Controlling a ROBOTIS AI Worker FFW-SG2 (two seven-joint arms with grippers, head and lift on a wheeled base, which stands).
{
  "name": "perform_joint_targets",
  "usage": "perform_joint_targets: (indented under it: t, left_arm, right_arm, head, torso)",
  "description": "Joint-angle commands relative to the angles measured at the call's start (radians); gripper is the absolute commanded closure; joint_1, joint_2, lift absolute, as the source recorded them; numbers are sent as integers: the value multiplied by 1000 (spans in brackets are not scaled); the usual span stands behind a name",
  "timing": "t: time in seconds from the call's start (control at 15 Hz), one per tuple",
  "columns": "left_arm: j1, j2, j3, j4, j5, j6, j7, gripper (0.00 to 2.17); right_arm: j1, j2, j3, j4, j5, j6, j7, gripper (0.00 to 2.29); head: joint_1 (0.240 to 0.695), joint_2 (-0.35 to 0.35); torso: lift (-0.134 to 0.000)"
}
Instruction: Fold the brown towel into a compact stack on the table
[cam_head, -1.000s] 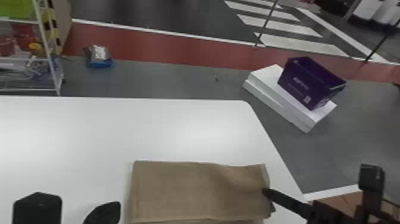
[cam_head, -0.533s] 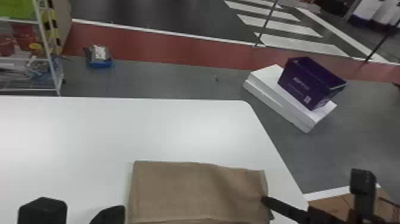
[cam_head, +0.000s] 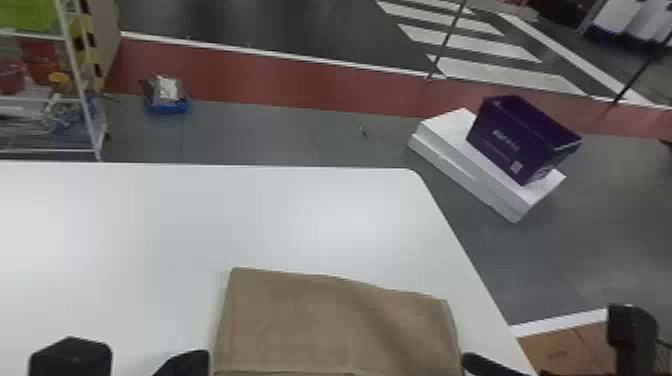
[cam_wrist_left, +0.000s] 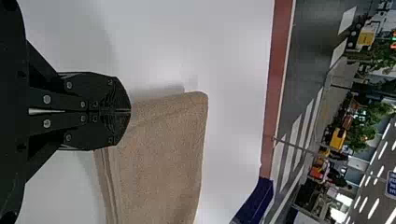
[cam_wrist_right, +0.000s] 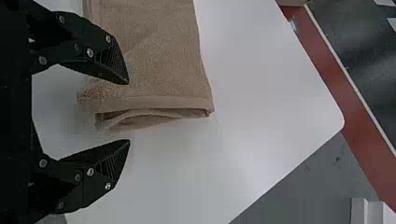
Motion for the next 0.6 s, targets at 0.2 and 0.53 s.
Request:
perform_joint_targets:
  t: [0.2,0.53]
  left_arm:
    - [20,0,-2,3,7,-123,-5,1868]
    - [13,15,-69,40,7,-282,-42,1868]
  right_arm:
    - [0,1,12,41,38,5,-5,83]
    - [-1,1,21,85,18,-175,61,147]
  head:
    - [695,-350]
    - [695,-350]
  torso:
    - [-124]
    - [-124]
